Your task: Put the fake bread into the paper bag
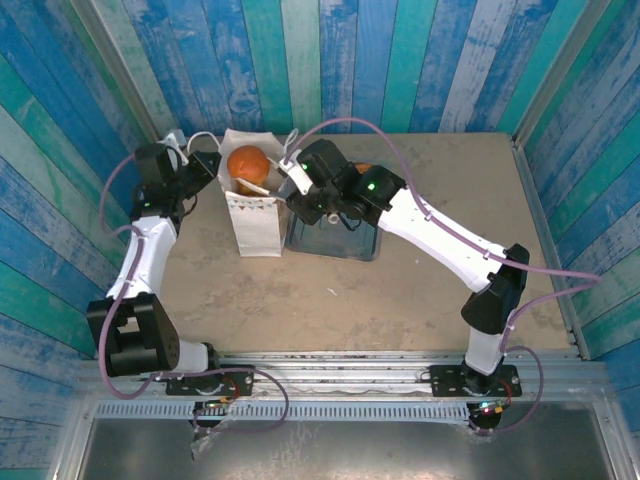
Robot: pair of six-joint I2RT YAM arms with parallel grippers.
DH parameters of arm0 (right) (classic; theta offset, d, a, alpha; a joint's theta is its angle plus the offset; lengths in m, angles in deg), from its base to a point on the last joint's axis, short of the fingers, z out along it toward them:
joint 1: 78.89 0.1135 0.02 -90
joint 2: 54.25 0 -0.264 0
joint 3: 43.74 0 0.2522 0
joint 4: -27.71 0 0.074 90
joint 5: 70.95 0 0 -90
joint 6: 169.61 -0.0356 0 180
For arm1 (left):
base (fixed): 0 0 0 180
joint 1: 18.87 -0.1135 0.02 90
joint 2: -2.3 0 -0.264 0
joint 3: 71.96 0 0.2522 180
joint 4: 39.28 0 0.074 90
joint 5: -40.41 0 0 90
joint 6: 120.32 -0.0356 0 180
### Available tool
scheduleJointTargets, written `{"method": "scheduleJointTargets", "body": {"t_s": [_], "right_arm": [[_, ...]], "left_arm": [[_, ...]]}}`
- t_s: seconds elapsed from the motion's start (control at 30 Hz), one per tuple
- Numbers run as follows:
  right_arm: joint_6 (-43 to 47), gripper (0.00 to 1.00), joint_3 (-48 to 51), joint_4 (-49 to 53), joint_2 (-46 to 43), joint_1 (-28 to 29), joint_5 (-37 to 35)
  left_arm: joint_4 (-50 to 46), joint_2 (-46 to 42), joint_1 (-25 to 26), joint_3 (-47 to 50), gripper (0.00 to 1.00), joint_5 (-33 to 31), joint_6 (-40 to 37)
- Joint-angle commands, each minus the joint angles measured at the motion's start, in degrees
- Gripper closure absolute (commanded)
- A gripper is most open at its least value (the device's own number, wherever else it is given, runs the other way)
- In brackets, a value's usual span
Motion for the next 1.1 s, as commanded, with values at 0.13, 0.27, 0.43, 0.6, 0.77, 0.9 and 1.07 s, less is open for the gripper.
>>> {"method": "scheduleJointTargets", "body": {"t_s": [0.13, 0.27, 0.43, 0.6, 0.77, 0.9, 1.07], "right_arm": [[0.5, 0.34, -2.24, -0.22, 0.1, 0.24, -1.04], [0.34, 0.34, -2.68, -0.25, -0.2, 0.2, -0.6], [0.14, 0.34, -3.3, -0.5, -1.51, 0.25, 0.26], [0.1, 0.34, -3.46, -0.78, -3.75, 0.2, 0.23], [-0.11, 0.35, -3.39, -1.31, -6.49, 0.11, 0.99], [-0.11, 0.35, -3.06, -1.8, -9.28, -0.02, 1.59], [-0.23, 0.35, -1.74, -2.4, -13.15, -0.97, 1.53]], "left_arm": [[1.18, 1.88, 0.17, 0.23, 0.83, 1.31, -0.17], [1.23, 1.78, 0.12, 0.17, 0.83, 1.48, -0.1], [1.33, 1.6, 0.13, 0.16, 0.83, 1.9, 0.11], [1.66, 1.2, 0.18, 0.02, 0.82, 2.75, 0.53], [1.62, 0.0, 0.13, -0.1, 0.69, 2.84, 0.95], [0.66, -1.89, 0.12, -0.76, 0.58, 2.12, 0.56], [-1.59, -4.89, 0.13, -1.48, 0.47, -0.68, -1.24]]}}
